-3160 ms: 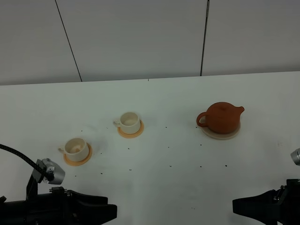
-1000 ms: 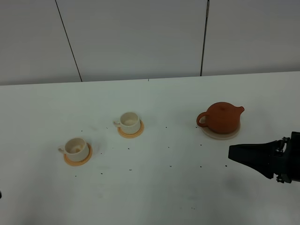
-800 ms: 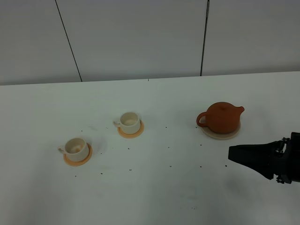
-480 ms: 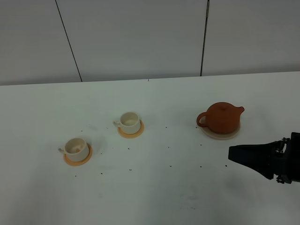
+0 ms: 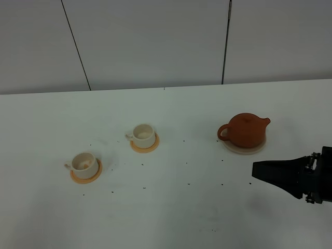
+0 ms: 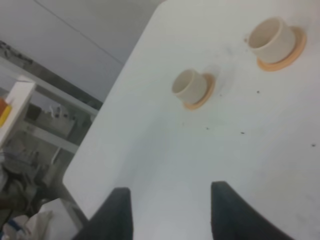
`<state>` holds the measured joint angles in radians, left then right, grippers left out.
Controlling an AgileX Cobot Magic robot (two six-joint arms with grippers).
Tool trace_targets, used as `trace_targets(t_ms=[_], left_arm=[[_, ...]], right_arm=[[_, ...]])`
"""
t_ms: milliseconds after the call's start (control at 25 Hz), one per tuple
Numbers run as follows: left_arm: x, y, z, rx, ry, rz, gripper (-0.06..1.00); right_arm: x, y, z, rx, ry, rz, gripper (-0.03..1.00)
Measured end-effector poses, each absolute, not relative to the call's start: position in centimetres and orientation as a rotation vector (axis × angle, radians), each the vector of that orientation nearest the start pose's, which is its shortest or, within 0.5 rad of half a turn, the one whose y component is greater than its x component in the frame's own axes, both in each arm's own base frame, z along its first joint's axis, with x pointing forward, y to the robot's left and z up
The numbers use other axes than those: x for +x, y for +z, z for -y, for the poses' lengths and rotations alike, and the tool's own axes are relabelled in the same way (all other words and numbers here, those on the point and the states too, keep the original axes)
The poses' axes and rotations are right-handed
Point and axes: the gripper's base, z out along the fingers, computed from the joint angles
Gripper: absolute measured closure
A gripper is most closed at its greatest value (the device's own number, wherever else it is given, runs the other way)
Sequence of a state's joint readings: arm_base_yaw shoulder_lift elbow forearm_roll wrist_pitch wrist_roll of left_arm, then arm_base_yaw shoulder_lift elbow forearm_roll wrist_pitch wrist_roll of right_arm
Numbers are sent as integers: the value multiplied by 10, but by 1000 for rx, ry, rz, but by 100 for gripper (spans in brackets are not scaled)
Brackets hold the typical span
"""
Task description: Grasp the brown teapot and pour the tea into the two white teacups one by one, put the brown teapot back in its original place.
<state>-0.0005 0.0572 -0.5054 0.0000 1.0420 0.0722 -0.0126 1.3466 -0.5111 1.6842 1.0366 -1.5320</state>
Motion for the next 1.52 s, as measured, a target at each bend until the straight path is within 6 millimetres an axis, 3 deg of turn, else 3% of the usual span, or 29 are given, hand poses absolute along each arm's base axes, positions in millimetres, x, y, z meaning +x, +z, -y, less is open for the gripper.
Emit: trace_targets(t_ms=[240,800,1000,1280,1440,1520], left_arm=[[-5,280,0,73,45,-2016,41],[-6,280,0,72,45,-2014,41],[-6,280,0,73,45,-2013,41],[-6,280,0,73,45,-2013,41],[-6,280,0,73,45,-2013,41],[-6,280,0,73,45,-2013,41]], right_arm=[[212,230,-77,-345,1281,-2007,61],[213,241,-79,-318,1376,-1915,61],[233,266,-90,-338,1326,-1908,61],[265,300,-137,-415,1015,-2017,61],[291,296,-153,-260,940,-2085,61],[306,284,-159,-167,942,-2137,61]])
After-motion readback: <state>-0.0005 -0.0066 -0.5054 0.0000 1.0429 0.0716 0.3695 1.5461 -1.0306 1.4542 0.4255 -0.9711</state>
